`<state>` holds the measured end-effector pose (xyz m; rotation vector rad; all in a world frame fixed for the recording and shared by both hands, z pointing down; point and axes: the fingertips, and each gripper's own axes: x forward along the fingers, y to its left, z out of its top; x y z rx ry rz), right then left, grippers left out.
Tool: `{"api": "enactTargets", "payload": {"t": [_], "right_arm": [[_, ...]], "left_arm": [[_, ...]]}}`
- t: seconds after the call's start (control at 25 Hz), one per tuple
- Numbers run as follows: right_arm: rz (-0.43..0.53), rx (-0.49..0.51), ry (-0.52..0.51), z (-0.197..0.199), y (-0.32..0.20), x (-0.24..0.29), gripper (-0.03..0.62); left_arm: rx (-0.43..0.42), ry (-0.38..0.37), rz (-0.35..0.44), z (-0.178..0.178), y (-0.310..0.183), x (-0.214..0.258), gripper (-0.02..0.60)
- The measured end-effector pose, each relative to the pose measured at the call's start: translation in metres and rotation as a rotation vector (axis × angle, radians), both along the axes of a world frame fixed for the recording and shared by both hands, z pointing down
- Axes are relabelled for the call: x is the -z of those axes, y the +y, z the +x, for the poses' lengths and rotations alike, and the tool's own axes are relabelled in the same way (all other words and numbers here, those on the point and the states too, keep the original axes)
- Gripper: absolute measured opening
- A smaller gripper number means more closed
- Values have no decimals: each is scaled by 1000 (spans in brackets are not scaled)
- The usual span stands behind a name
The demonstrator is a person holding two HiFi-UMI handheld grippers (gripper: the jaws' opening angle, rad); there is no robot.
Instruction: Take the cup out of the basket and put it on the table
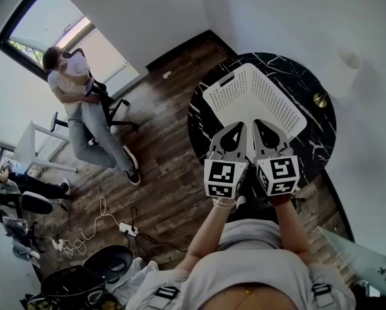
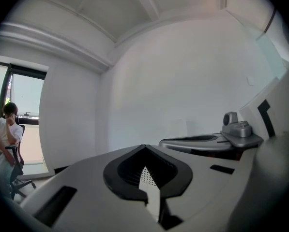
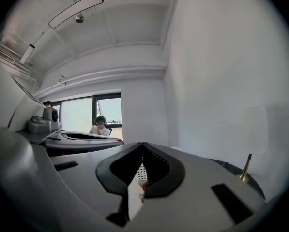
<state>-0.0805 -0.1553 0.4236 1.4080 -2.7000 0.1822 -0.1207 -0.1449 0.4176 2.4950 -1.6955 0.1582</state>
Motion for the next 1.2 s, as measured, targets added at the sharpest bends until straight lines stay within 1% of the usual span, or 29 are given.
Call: {"api": "enactTargets", "payload": {"t": [0.44,0.72,0.84,1.04,1.2], "right_arm": [[-39,35,14,8,-46,-9,9],[-64,19,18,24,-68,-20,9],[-75,5,19,33,-77,-26,9],[-98,-11,23,45,-86,-35,9],[-105,-20,22,51,-95,-38,9]], "left_arm": [[43,-2,-40,7,-46,-10,6],[43,-22,-93,11,-74,-28,6],[41,-17,-112,15,-86,-37,6],[40,-55,-154,16,-101,-52,6],[9,-90,-197,22,-113,-66,7]]}}
